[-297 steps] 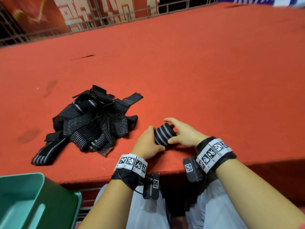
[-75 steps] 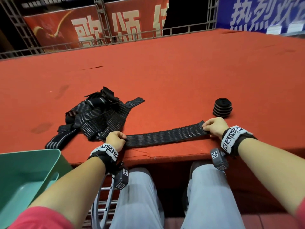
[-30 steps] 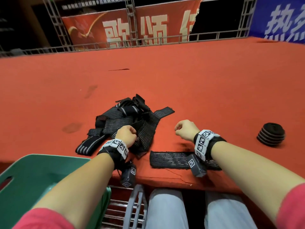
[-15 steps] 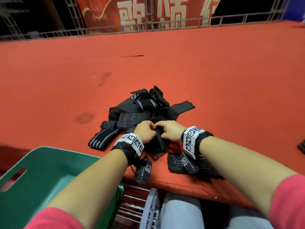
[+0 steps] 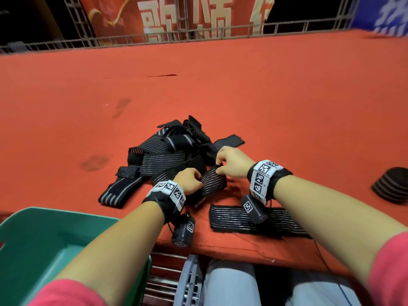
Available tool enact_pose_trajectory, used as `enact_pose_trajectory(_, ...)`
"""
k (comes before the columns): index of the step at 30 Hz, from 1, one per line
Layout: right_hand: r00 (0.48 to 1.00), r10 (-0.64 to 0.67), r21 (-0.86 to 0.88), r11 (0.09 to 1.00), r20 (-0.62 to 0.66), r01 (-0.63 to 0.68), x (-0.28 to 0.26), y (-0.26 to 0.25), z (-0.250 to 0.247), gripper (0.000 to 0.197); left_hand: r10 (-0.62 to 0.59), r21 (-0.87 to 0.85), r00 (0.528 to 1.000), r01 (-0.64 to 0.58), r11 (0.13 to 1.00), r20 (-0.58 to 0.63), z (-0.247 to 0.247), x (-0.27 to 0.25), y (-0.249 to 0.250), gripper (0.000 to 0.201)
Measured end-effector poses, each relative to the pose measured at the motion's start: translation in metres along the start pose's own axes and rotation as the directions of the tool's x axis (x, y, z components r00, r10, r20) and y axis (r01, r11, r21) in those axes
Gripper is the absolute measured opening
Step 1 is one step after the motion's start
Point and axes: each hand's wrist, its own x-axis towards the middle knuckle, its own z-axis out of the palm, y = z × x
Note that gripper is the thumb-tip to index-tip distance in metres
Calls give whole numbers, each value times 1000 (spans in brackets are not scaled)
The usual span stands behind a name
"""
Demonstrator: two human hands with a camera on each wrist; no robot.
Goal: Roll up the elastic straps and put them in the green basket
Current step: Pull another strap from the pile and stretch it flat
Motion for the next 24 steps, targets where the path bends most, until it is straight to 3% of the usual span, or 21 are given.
enact_pose_trajectory(3,999,30,4,1000,23,-30,-6,10,-6,15,-16,9,1000,16,1000,11,3,-1,8,35)
enact_pose_trajectory(7,998,55,70,996,12,-55,-9,16,-13,22,14,-39,996,-10,999,86,4,-3,15,61)
enact_pose_trajectory(9,999,51,99,994,14,-52,-11,17,-17,28,28,-36,997,-25,999,78,3,-3,16,59)
enact_pose_trajectory(14,998,56,149,987,-21,-53,-14,17,-23,17,57,62,997,-54,997,-48,1,-1,16,44)
enact_pose_trajectory(21,979,195,243,954,-57,-176,-16,24,-39,29,18,-45,960,-31,998,-278,-14,-5,6,53)
enact_pose_trajectory(24,962,262,245,940,-80,-236,-18,27,-43,23,-62,-109,931,24,994,-359,-24,-5,2,53)
